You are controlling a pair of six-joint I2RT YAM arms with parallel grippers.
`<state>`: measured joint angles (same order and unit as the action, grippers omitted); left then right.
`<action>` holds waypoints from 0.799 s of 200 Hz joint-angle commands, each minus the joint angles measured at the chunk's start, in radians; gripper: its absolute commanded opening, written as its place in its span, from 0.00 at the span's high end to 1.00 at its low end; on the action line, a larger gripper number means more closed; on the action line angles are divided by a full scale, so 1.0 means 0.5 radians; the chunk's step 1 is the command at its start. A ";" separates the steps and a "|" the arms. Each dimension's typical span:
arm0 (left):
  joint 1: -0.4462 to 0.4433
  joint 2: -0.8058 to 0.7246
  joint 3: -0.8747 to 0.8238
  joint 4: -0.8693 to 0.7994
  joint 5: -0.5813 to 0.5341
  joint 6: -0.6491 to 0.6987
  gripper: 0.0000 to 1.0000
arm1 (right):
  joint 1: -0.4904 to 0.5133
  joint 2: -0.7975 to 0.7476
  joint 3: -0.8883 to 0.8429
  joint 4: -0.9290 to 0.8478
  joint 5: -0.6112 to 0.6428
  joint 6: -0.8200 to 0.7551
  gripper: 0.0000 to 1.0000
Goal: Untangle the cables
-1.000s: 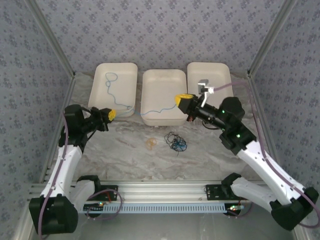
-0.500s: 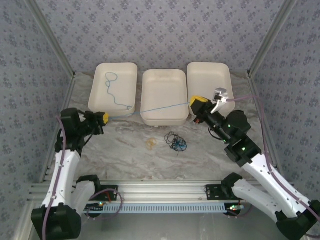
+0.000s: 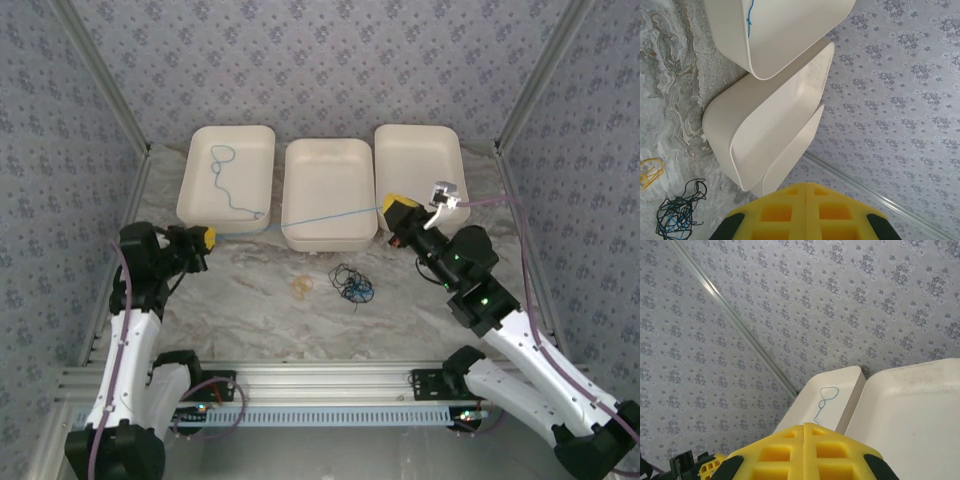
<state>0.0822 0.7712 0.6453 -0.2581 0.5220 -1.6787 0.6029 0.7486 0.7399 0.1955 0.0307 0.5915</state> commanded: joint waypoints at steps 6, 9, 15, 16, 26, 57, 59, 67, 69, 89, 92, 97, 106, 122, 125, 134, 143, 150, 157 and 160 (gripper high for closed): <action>0.039 -0.022 -0.015 0.027 -0.114 -0.030 1.00 | -0.006 0.000 -0.012 0.189 0.128 0.094 1.00; 0.041 -0.023 -0.013 0.025 -0.117 -0.027 1.00 | -0.006 0.003 -0.015 0.196 0.127 0.109 1.00; 0.041 -0.026 -0.008 0.020 -0.121 -0.027 1.00 | -0.003 0.008 -0.011 0.198 0.132 0.112 1.00; 0.039 -0.025 -0.010 0.020 -0.121 -0.027 1.00 | -0.003 0.010 -0.012 0.198 0.132 0.112 1.00; 0.041 -0.021 -0.002 0.027 -0.127 -0.025 1.00 | 0.000 0.026 -0.001 0.206 0.134 0.115 1.00; 0.041 0.096 0.144 0.031 -0.139 0.076 1.00 | 0.040 0.233 0.125 0.171 0.070 0.116 1.00; 0.040 0.106 0.155 0.033 -0.141 0.086 1.00 | 0.047 0.248 0.132 0.175 0.066 0.118 1.00; 0.041 0.160 0.213 0.043 -0.163 0.139 1.00 | 0.076 0.320 0.154 0.197 0.060 0.128 1.00; 0.040 0.178 0.232 0.047 -0.170 0.157 1.00 | 0.083 0.339 0.163 0.198 0.056 0.132 1.00; 0.041 0.377 0.441 0.045 -0.242 0.357 1.00 | 0.194 0.512 0.276 0.155 0.053 0.105 1.00; 0.041 0.410 0.474 0.056 -0.256 0.391 1.00 | 0.215 0.534 0.289 0.155 0.062 0.094 1.00; 0.041 0.470 0.531 0.079 -0.279 0.455 1.00 | 0.256 0.571 0.315 0.151 0.080 0.091 1.00; 0.041 0.584 0.648 0.096 -0.310 0.570 1.00 | 0.324 0.663 0.388 0.113 0.123 0.093 1.00; 0.041 0.785 0.857 0.097 -0.381 0.768 1.00 | 0.415 0.906 0.578 0.016 0.182 0.023 1.00; 0.041 0.821 0.885 0.113 -0.397 0.798 1.00 | 0.425 0.964 0.615 0.012 0.191 0.022 1.00; 0.040 0.924 0.967 0.154 -0.454 0.869 1.00 | 0.437 1.143 0.752 -0.001 0.157 0.034 1.00; 0.043 1.039 1.052 0.197 -0.502 0.925 1.00 | 0.439 1.352 0.921 -0.025 0.111 0.059 1.00; 0.042 1.135 1.133 0.200 -0.535 0.963 1.00 | 0.448 1.507 1.075 -0.050 0.089 0.060 1.00; 0.041 1.233 1.214 0.204 -0.558 1.012 1.00 | 0.456 1.649 1.238 -0.097 0.084 0.060 1.00; 0.041 1.277 1.250 0.215 -0.561 1.031 1.00 | 0.461 1.727 1.305 -0.122 0.083 0.098 1.00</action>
<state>0.0982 1.2839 1.1545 -0.1982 0.3202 -1.3186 0.8230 1.4113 1.2022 0.2001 0.0719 0.6289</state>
